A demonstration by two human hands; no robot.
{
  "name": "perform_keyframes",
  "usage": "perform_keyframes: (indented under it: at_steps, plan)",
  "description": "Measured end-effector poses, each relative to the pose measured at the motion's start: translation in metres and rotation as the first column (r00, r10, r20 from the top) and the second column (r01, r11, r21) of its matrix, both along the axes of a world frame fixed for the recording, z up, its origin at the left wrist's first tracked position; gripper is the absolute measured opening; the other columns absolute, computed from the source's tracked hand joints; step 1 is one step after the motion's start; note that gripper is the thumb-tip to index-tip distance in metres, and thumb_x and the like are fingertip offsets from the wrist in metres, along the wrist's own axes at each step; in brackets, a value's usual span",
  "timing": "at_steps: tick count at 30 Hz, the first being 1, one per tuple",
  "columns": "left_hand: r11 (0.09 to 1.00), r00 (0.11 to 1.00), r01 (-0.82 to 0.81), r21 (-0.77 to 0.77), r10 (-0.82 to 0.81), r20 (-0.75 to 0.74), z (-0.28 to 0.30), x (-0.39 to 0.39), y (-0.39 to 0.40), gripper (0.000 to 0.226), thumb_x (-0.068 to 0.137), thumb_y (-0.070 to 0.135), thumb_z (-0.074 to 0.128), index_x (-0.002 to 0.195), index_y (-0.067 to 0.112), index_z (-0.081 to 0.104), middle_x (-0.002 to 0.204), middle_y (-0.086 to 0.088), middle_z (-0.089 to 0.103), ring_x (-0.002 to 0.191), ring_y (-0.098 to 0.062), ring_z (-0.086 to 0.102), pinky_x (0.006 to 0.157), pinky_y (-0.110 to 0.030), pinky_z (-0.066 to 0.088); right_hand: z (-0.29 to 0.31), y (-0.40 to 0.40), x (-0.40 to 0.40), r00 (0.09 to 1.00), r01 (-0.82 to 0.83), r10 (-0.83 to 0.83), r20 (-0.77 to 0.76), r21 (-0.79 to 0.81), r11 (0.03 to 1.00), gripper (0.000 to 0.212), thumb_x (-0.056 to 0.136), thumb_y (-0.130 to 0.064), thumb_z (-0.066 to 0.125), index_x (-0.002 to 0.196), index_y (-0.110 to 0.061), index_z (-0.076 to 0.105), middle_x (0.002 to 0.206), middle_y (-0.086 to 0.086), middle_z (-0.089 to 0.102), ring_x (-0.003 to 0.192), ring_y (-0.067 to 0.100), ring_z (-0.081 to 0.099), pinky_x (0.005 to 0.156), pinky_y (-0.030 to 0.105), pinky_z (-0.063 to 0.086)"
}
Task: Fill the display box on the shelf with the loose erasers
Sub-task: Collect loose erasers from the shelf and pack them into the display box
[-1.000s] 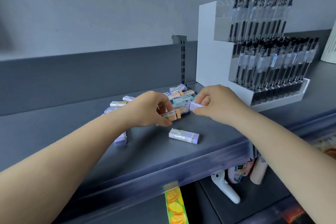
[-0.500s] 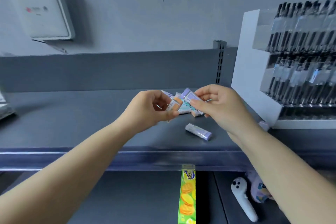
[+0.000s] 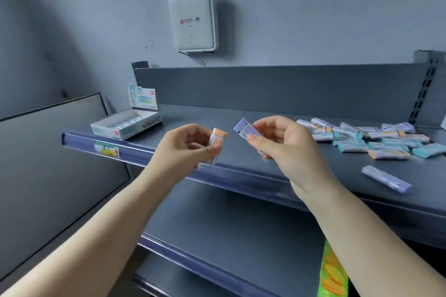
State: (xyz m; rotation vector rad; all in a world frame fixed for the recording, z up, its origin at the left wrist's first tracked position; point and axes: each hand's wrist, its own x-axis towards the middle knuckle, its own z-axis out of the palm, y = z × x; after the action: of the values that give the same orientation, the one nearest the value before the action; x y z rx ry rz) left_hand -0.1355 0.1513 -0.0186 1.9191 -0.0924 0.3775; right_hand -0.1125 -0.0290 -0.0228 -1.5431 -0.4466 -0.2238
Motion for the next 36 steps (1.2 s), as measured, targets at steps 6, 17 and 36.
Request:
perform_keyframes:
  at_steps: [6, 17, 36]
  plan:
    - [0.994, 0.995, -0.093, -0.064, 0.095, 0.029, 0.001, -0.016, 0.088, 0.009, 0.078, 0.006, 0.070, 0.079, 0.011, 0.062, 0.061, 0.003, 0.062, 0.046, -0.003, 0.051, 0.044, -0.013, 0.040, 0.003, 0.089, 0.002, 0.996, -0.086, 0.086, 0.021, -0.018, 0.996, 0.015, 0.079, -0.008, 0.069, 0.078, -0.022, 0.064, 0.074, -0.007, 0.066, 0.057, -0.005, 0.055, 0.054, 0.008, 0.041]
    - [0.986, 0.984, -0.158, -0.057, 0.162, 0.067, 0.010, -0.007, 0.255, 0.013, 0.076, 0.007, 0.071, 0.076, 0.013, 0.060, 0.064, 0.004, 0.065, 0.044, -0.004, 0.051, 0.048, -0.022, 0.043, 0.008, 0.244, 0.027, 0.998, -0.062, 0.063, 0.030, -0.033, 0.998, 0.016, 0.079, -0.010, 0.069, 0.076, -0.024, 0.063, 0.075, -0.009, 0.065, 0.060, -0.004, 0.056, 0.054, 0.010, 0.040]
    - [0.994, 0.994, -0.052, -0.099, 0.061, 0.092, 0.015, 0.114, 0.376, 0.020, 0.080, 0.003, 0.066, 0.084, 0.023, 0.065, 0.068, 0.004, 0.068, 0.063, -0.018, 0.060, 0.055, -0.027, 0.050, 0.025, 0.364, 0.121, 0.995, 0.004, 0.035, 0.089, -0.409, 0.913, 0.008, 0.077, -0.013, 0.070, 0.075, -0.020, 0.067, 0.081, -0.002, 0.070, 0.084, 0.019, 0.066, 0.081, 0.035, 0.053]
